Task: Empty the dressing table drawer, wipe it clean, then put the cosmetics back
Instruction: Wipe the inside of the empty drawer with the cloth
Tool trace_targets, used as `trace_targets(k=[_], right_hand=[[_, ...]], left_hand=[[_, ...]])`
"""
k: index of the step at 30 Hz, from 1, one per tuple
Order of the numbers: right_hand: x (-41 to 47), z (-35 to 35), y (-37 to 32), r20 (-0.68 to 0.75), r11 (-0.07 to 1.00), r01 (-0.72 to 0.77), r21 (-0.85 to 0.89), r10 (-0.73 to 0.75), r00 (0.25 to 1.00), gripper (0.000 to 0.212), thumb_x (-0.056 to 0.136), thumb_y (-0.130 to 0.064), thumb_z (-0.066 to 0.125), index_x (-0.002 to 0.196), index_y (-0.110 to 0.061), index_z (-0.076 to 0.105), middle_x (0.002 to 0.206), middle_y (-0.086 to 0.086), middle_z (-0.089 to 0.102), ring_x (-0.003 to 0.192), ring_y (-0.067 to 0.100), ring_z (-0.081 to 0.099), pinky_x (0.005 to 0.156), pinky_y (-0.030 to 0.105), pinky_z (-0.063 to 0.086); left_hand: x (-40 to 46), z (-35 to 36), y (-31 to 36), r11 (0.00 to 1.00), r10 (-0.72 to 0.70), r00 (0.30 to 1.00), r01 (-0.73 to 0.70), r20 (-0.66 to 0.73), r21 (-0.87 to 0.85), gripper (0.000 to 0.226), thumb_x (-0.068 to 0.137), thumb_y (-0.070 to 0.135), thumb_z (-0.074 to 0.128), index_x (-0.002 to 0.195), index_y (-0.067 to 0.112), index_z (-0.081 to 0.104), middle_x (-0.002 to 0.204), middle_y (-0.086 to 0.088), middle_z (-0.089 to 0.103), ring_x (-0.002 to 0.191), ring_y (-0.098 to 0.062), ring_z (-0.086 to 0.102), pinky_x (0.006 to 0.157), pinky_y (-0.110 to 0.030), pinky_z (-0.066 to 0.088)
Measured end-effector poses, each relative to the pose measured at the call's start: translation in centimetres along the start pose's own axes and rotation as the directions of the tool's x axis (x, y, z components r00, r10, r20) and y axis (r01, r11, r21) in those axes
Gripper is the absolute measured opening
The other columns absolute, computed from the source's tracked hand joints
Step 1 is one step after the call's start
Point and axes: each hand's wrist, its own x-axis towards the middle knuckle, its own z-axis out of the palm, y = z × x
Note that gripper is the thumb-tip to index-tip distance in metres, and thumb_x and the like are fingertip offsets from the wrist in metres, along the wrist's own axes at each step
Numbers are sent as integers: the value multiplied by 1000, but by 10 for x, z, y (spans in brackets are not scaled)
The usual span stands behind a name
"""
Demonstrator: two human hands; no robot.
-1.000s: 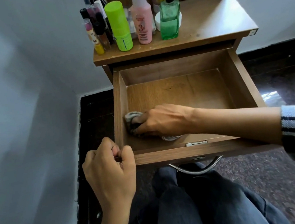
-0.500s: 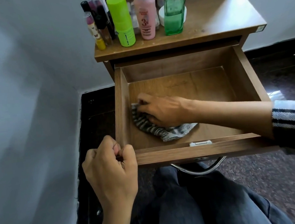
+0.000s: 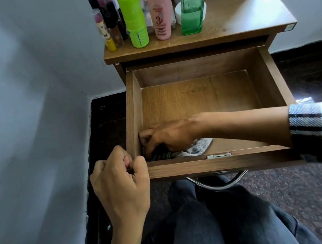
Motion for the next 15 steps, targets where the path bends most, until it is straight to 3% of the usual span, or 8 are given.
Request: trace_targets(k=[4, 8, 11, 13, 15], right_hand=[[-6, 1, 5, 83, 984, -76, 159, 63, 995, 56, 85, 9, 43, 125, -25, 60, 100, -9, 36, 98, 6, 32, 86, 12, 23], [-35, -5, 16, 205, 991, -126, 36, 116, 972, 48, 90, -2, 50, 125, -34, 58, 99, -22, 36, 109, 10, 36, 97, 27, 31], [-73, 0, 23, 262, 977, -191, -94, 209, 942, 46, 92, -10, 50, 122, -45, 55, 107, -24, 33, 109, 3, 28, 94, 26, 25], [-89, 4, 22, 214, 977, -203, -59, 211, 954, 44, 93, -11, 48, 121, -44, 58, 110, -19, 38, 103, 1, 29, 89, 25, 30], [-88, 6, 23, 71, 979, -201, 27, 199, 977, 48, 89, -3, 50, 123, -35, 60, 117, -11, 45, 107, 4, 36, 93, 26, 37]], left_hand=[[0, -1, 1, 1000, 5, 1000, -5, 4, 3, 21, 77, 34, 34, 61, 21, 29, 51, 13, 30, 58, -1, 32, 60, -28, 21], [1, -2, 1, 1000, 22, 1000, -22, 3, -2, 21, 77, 33, 35, 61, 19, 31, 51, 12, 30, 57, 0, 31, 53, -23, 21], [0, -2, 1, 1000, 25, 1000, -25, -5, 2, 21, 77, 32, 36, 61, 19, 32, 51, 13, 31, 57, 0, 31, 53, -23, 21], [1, -1, 1, 1000, 22, 1000, -22, -8, 2, 21, 76, 32, 36, 61, 18, 32, 51, 13, 31, 57, 1, 31, 55, -27, 19], [1, -1, 1, 1000, 18, 1000, -18, -9, -3, 21, 77, 32, 36, 61, 18, 32, 52, 13, 32, 58, 1, 31, 56, -27, 19]])
